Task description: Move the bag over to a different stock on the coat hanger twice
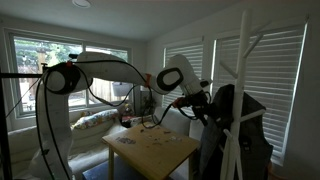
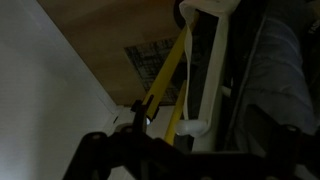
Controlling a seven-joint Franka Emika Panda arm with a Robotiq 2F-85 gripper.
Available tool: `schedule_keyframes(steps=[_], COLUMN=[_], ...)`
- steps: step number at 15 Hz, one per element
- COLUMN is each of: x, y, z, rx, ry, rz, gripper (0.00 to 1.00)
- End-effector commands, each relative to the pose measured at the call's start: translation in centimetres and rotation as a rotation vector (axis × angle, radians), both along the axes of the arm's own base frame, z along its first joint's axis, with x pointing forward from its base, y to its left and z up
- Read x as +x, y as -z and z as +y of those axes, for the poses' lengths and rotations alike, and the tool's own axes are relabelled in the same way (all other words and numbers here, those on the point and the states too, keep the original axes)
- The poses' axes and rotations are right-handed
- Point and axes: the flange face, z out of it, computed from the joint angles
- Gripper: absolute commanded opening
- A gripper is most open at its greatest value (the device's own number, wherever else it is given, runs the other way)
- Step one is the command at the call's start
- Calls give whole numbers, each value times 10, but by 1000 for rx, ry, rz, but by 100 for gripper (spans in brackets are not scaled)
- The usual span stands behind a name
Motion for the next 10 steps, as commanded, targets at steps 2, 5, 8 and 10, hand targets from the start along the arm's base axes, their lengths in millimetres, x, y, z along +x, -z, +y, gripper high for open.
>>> schedule_keyframes(steps=[2, 5, 8, 10], x=[-5, 0, 0, 4], y=[44, 45, 47, 55], z=[-15, -14, -15, -16], rx=[43, 31, 34, 39], ry=[-1, 8, 10, 6], rz=[-36, -12, -14, 4], gripper=[100, 100, 100, 100])
